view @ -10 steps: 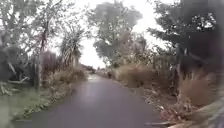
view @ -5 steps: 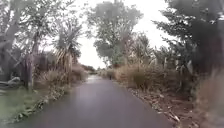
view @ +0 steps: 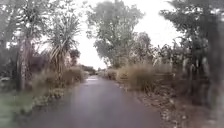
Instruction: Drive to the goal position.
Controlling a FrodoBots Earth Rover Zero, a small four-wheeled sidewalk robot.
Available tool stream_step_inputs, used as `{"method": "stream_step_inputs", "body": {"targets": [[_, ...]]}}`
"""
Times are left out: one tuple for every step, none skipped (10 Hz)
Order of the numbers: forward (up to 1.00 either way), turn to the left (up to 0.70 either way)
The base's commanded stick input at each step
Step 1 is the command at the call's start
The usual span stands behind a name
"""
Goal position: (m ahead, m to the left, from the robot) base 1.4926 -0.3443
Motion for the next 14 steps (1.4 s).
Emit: {"method": "stream_step_inputs", "body": {"targets": [[0.85,0.32],[0.85,0.2],[0.85,0.09],[0.85,0.0],[0.85,0.0],[0.85,0.0],[0.85,0.0],[0.85,0.0],[0.85,0.0],[0.85,0.0],[0.85,0.0],[0.85,0.0],[0.85,0.0],[0.85,0.0]]}}
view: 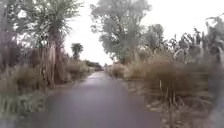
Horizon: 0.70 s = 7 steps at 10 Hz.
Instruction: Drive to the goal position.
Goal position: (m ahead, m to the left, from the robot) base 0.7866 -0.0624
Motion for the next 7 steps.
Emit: {"method": "stream_step_inputs", "body": {"targets": [[0.85,0.0],[0.85,0.0],[0.85,0.0],[0.85,0.0],[0.85,0.0],[0.85,0.0],[0.85,0.0]]}}
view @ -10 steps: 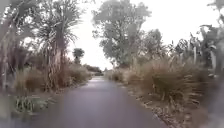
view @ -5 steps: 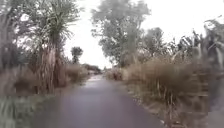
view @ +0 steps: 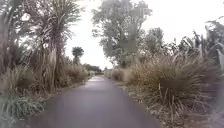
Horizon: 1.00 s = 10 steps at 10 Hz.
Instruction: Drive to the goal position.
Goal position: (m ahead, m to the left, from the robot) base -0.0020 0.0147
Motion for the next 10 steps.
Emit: {"method": "stream_step_inputs", "body": {"targets": [[0.85,0.0],[0.85,0.0],[0.85,0.0],[0.81,0.0],[0.24,0.0],[0.0,0.0],[0.0,0.0],[0.0,0.0],[0.0,0.0],[0.0,0.0]]}}
